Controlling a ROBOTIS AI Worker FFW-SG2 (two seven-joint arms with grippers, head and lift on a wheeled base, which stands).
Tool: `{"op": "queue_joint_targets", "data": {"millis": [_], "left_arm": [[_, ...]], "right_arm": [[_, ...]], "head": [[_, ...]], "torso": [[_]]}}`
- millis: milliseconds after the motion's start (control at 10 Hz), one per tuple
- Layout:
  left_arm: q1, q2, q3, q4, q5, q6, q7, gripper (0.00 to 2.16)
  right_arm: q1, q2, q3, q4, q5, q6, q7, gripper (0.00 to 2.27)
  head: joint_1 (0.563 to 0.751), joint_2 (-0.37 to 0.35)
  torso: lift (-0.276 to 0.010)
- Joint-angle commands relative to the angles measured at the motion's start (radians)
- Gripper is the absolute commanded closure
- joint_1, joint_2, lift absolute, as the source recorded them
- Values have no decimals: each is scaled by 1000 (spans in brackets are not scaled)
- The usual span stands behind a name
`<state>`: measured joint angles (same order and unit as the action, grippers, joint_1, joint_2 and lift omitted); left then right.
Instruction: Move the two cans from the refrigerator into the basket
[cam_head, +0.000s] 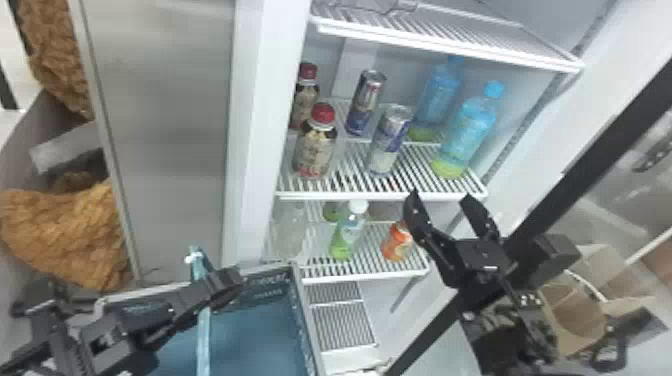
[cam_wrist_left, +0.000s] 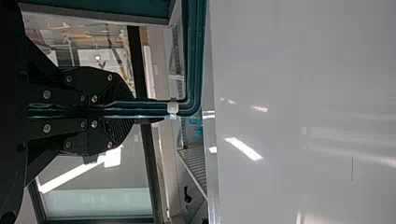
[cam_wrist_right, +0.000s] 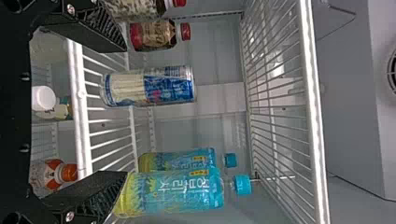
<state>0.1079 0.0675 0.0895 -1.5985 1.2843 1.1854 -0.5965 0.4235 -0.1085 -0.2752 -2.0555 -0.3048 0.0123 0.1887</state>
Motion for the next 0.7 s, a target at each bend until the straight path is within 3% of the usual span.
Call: {"op": "queue_joint_targets", "data": {"millis": [0, 600], "left_arm": [[2, 0, -2, 2, 0, 0, 1, 1190], [5, 2, -6, 4, 4, 0, 3, 1190]], "right_arm": [[-55, -7, 0, 42, 12, 24, 2, 102], [-235, -31, 54, 179, 28, 88, 0, 101]], "head": [[695, -350], [695, -350]], "torso": [[-31], [-31]]}}
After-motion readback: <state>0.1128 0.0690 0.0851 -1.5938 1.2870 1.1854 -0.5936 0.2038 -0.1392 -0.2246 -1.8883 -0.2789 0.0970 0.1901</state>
